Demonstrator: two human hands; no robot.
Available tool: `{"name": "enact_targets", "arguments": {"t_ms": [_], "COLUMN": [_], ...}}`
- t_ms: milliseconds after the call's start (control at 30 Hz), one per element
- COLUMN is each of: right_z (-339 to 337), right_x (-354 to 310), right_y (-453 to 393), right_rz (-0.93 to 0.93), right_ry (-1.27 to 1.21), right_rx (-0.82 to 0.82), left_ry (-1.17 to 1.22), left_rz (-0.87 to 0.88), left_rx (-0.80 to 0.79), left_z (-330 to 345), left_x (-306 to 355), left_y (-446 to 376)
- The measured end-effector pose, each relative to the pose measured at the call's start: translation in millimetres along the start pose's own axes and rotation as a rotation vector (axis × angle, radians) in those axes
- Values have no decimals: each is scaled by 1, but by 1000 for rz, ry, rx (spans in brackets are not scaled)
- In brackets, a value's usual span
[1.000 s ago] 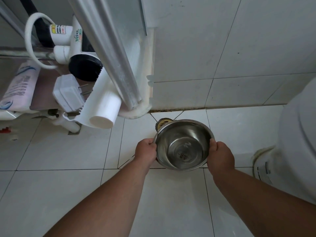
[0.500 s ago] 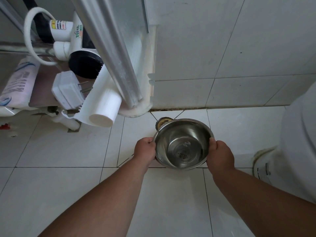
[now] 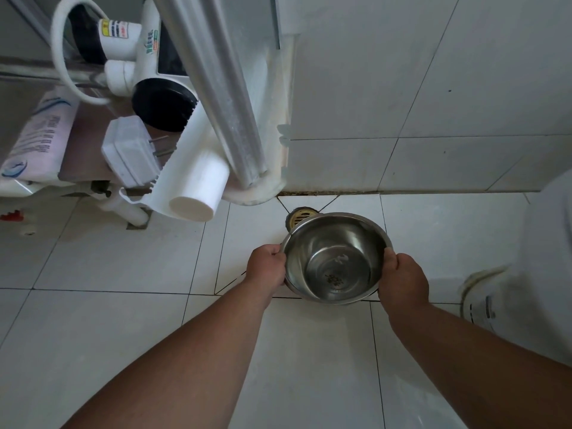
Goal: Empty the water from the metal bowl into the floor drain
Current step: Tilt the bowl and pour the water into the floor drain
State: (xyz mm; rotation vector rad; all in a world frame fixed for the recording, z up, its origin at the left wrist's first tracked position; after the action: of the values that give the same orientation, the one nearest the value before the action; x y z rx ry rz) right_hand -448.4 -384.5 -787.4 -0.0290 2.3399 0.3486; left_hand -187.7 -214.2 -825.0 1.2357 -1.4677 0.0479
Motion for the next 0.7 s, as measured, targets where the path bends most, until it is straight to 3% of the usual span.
{"name": "enact_targets", "arguments": {"t_ms": [700], "right_z": [1], "right_x": [2], "right_y": [4], "right_rz": [5], "right_ry": [-24], "right_rx": [-7], "left_ry": [-9], "left_rz": [-9], "left_rx": [-1], "left_z": [1], "left_x": [-4], "left_y": [-5]}}
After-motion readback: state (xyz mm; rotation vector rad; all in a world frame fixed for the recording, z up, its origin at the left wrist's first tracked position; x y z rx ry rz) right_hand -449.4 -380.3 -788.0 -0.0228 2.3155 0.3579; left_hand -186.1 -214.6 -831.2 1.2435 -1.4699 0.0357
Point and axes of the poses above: each hand's wrist, its own y-axis away from the middle knuckle, its own z-axis out of the palm, x = y × z, the point moved 9 cm from there along -y, towards the middle knuckle, and after that the axes turned 1 degree about -z, right-handed, at the moved point
